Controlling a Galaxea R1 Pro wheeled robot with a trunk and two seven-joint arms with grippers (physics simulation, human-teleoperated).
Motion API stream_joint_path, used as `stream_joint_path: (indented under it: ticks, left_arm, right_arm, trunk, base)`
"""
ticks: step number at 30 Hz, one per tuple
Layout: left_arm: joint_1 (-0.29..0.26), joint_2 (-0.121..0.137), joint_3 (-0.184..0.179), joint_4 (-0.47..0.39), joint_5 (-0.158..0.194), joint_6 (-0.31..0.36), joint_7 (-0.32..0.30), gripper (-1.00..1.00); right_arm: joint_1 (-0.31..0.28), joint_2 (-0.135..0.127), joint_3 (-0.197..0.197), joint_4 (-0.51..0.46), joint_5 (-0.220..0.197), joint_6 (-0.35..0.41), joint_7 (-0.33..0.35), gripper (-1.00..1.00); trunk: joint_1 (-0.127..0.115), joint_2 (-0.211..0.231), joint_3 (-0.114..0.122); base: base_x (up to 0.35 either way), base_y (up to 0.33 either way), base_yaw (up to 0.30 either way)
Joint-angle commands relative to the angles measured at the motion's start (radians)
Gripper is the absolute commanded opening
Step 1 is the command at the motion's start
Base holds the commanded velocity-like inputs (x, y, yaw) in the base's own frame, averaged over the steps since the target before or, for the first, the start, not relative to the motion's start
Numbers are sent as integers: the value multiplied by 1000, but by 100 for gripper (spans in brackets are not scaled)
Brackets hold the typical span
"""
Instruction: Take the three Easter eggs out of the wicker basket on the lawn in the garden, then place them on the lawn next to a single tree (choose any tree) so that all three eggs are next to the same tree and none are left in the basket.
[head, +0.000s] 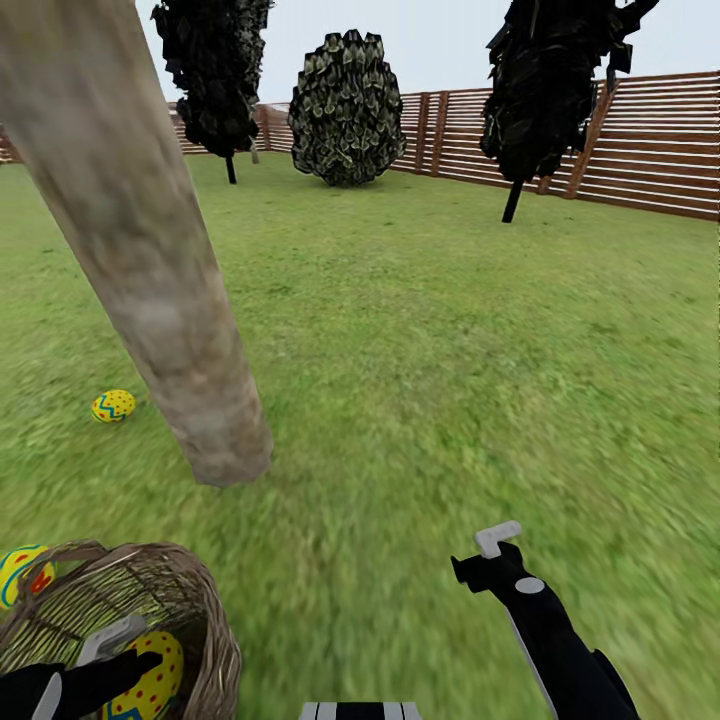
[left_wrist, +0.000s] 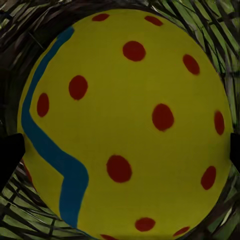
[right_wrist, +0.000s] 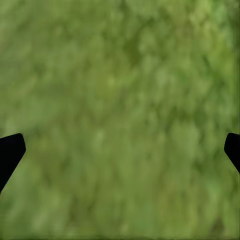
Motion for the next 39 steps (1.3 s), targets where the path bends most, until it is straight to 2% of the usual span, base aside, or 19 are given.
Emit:
stream_joint_path:
  ticks: [1,39]
  left_arm:
    - [0,0,2,-1,10,8,1,-100]
    - [0,0,-1,-2,10,8,0,-100]
  right_arm:
    - [-1,-1,1,-1,11,6,7,100]
    - [-1,-1,1,23,9,18,5,100]
  trunk:
    - [-1,0,3]
    - [-18,9,150]
  base:
    - [-10,0,0]
    - [-8,0,0]
